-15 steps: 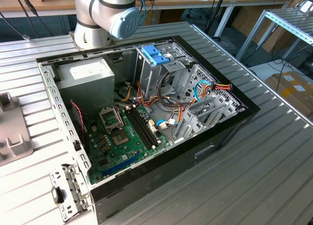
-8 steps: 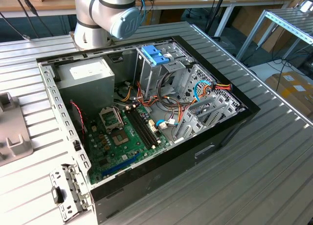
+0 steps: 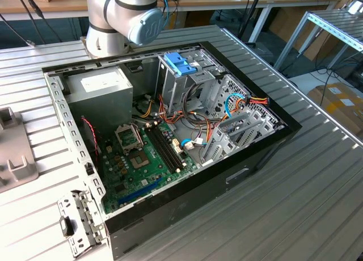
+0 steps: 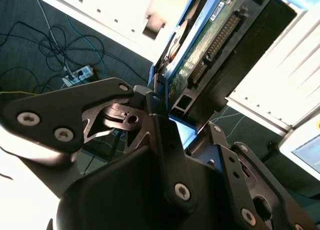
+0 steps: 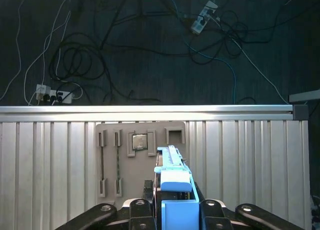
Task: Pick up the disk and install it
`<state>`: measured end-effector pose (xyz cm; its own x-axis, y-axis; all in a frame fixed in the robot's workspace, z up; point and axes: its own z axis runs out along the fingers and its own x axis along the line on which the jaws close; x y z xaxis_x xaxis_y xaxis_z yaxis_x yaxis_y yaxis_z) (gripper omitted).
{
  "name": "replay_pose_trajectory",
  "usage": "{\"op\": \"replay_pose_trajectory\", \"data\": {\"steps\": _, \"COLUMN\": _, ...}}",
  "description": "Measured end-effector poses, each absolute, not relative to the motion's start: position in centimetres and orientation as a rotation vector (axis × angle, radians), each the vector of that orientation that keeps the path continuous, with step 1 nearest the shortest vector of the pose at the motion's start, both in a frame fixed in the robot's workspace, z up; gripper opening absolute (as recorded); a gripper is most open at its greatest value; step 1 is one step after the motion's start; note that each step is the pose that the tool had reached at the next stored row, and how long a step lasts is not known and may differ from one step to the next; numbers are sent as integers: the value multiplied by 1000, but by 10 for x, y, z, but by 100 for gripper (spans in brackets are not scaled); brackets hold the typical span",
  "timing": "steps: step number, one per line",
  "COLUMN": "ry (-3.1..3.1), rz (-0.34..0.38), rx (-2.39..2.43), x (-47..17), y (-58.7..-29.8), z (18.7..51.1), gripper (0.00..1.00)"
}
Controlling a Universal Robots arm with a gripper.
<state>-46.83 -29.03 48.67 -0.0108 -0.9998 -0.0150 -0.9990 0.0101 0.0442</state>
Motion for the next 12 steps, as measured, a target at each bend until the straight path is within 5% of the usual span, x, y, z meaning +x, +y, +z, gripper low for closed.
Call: {"op": "replay_pose_trajectory", "data": {"steps": 12, "ry": -2218, "rz": -64, "rx": 2194, "x": -468, "y": -294, "z": 487, "gripper": 37}}
